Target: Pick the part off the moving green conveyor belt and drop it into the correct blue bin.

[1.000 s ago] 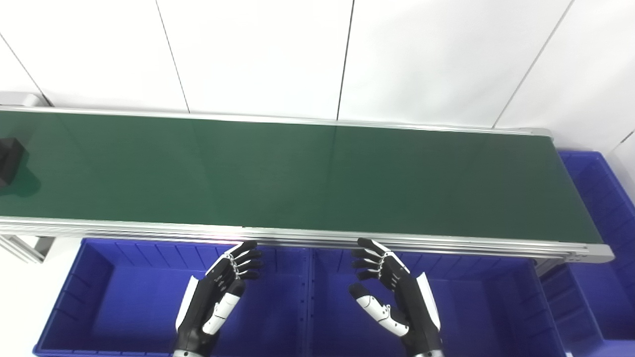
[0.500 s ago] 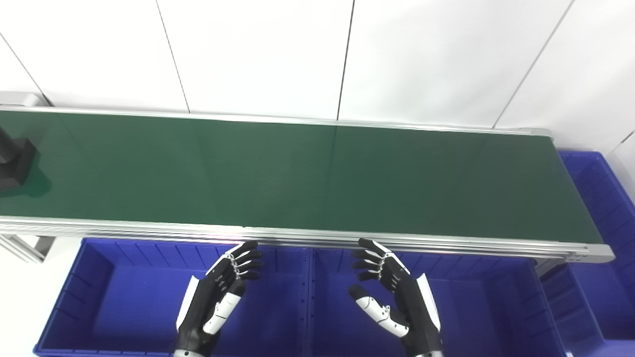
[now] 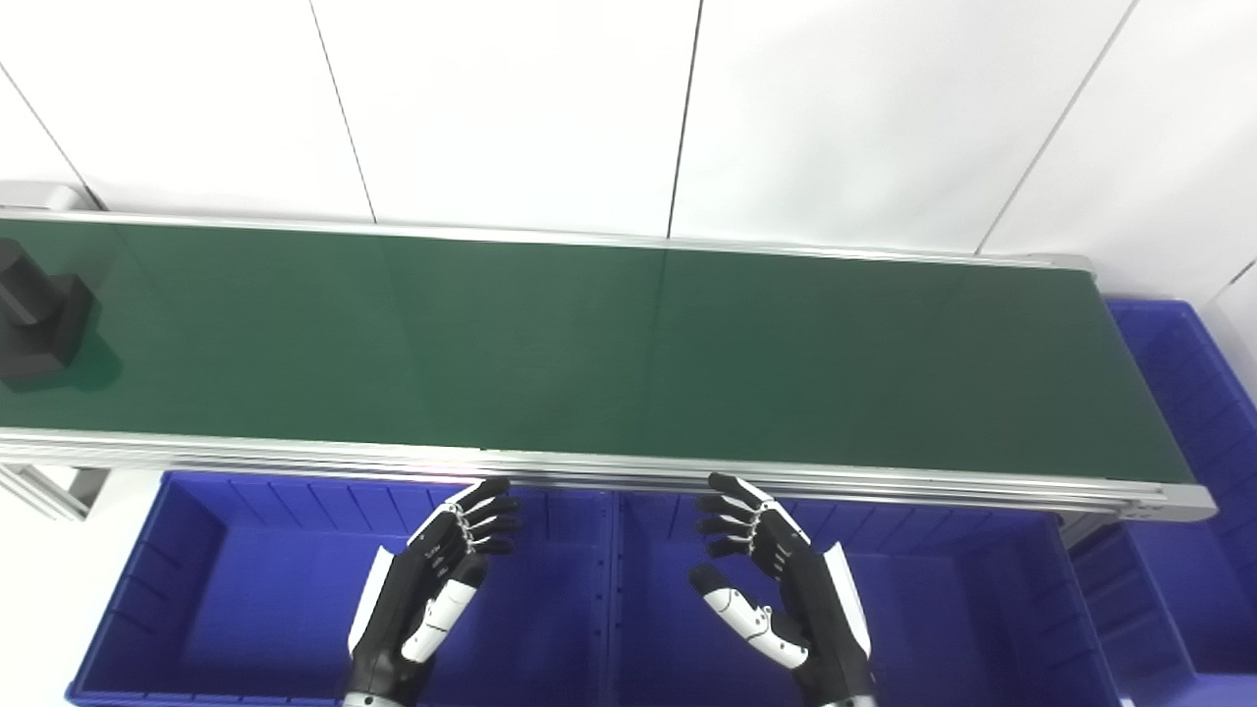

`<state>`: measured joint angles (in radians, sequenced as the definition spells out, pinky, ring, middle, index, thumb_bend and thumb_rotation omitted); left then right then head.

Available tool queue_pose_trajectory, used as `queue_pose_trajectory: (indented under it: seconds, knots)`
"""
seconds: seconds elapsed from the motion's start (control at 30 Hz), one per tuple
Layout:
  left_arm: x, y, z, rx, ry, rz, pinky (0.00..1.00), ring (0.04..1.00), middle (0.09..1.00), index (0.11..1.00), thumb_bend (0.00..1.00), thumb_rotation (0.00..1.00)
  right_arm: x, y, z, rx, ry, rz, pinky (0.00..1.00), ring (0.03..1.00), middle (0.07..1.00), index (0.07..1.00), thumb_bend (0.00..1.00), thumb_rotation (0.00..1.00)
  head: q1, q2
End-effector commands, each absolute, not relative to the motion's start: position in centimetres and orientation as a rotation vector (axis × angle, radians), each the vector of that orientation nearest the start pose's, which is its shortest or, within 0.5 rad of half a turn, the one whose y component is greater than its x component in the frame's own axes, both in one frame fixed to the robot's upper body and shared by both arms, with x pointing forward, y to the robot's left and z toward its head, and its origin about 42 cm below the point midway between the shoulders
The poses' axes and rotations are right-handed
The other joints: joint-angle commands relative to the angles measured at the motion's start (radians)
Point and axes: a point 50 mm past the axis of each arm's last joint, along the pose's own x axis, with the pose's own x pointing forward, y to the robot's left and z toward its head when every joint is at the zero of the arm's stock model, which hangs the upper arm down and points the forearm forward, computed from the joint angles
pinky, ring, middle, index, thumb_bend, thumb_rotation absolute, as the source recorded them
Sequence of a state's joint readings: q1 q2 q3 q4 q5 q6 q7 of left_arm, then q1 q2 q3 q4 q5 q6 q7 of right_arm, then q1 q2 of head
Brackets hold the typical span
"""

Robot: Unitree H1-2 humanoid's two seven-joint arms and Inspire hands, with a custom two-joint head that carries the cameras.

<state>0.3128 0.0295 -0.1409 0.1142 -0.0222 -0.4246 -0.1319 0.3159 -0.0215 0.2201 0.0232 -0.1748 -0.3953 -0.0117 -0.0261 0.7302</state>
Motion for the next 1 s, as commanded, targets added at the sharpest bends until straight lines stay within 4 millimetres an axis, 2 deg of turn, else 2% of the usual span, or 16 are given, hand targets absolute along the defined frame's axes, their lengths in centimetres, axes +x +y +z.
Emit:
queue_pose_trajectory:
  seconds: [0.0, 0.3, 0.4, 0.6, 0.63, 0.67, 0.7, 0.83, 0.97]
  knots:
    - [16.7, 19.2, 3.5, -0.013, -0.084, -0.2, 0.67, 0.724, 0.769, 0.806, 0.76, 0.79, 16.9, -16.7, 5.8, -0.11, -0.169, 0.181, 0.6, 0.691, 0.752, 0.812, 0.49, 0.49, 0.006, 0.0]
    - [16.8, 19.0, 3.5, -0.014, -0.084, -0.198, 0.67, 0.726, 0.771, 0.804, 0.76, 0.78, 17.0, -16.8, 5.9, -0.104, -0.167, 0.177, 0.6, 0.687, 0.746, 0.802, 0.48, 0.47, 0.013, -0.002]
    - [16.8, 18.9, 3.3, -0.016, -0.077, -0.197, 0.67, 0.723, 0.769, 0.801, 0.77, 0.79, 17.0, -16.9, 5.7, -0.106, -0.17, 0.178, 0.59, 0.684, 0.746, 0.8, 0.47, 0.45, 0.037, -0.014]
    - [16.7, 18.3, 2.9, -0.015, -0.062, -0.207, 0.68, 0.73, 0.77, 0.806, 0.78, 0.79, 16.8, -17.5, 5.4, -0.102, -0.16, 0.178, 0.61, 0.691, 0.758, 0.812, 0.47, 0.49, 0.123, -0.058]
    - [16.7, 18.1, 2.9, -0.014, -0.059, -0.208, 0.68, 0.73, 0.77, 0.806, 0.78, 0.79, 16.8, -17.7, 5.4, -0.1, -0.157, 0.177, 0.61, 0.691, 0.758, 0.812, 0.47, 0.49, 0.156, -0.078]
    - [16.7, 17.9, 2.8, -0.013, -0.058, -0.208, 0.68, 0.729, 0.768, 0.804, 0.78, 0.79, 16.8, -17.8, 5.3, -0.098, -0.155, 0.176, 0.62, 0.694, 0.76, 0.814, 0.47, 0.49, 0.156, -0.078]
    - [16.8, 17.7, 2.7, -0.012, -0.053, -0.208, 0.67, 0.728, 0.767, 0.803, 0.78, 0.79, 16.8, -18.0, 5.2, -0.095, -0.151, 0.174, 0.62, 0.697, 0.76, 0.814, 0.47, 0.48, 0.198, -0.105]
    - [17.0, 16.9, 2.1, 0.0, -0.036, -0.202, 0.66, 0.72, 0.761, 0.793, 0.78, 0.78, 17.0, -18.5, 4.9, -0.092, -0.142, 0.166, 0.64, 0.706, 0.756, 0.819, 0.47, 0.5, 0.251, -0.148]
    - [17.3, 16.3, 1.7, 0.006, -0.025, -0.201, 0.65, 0.715, 0.756, 0.786, 0.79, 0.78, 17.2, -19.0, 4.6, -0.093, -0.133, 0.164, 0.63, 0.706, 0.763, 0.831, 0.44, 0.5, 0.279, -0.174]
